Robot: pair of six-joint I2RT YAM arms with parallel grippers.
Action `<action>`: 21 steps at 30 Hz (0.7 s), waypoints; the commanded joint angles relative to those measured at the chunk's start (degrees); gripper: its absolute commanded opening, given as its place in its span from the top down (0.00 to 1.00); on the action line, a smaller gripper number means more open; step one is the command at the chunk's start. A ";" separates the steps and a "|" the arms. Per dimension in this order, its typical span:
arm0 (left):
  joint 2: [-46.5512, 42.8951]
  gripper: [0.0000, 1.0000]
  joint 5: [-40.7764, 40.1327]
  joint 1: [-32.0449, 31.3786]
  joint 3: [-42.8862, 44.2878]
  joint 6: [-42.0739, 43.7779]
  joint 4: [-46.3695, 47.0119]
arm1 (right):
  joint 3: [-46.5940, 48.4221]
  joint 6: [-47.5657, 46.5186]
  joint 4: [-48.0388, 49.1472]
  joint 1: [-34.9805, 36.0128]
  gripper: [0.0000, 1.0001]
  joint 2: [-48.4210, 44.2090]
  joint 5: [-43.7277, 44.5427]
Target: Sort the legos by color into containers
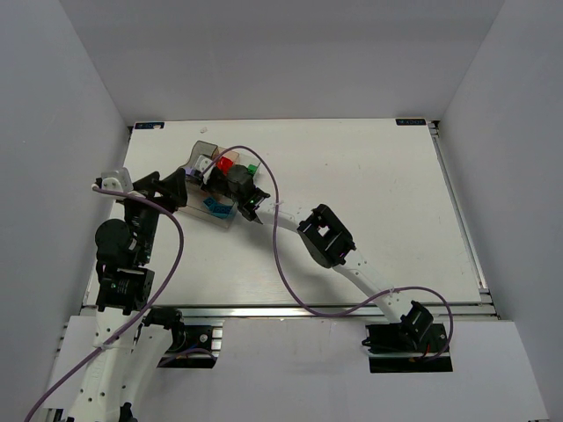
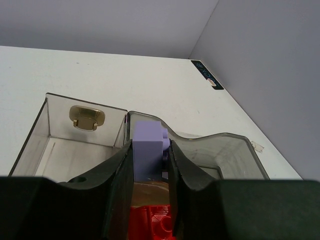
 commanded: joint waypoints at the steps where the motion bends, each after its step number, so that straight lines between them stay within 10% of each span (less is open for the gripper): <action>1: -0.57 0.23 -0.97 0.23 0.17 0.23 0.09 | 2.67 -0.87 4.13 0.11 0.78 0.84 0.68; 21: -1.19 0.23 -1.85 0.23 0.26 0.32 -0.08 | 2.67 -1.83 4.04 0.02 0.48 1.19 0.85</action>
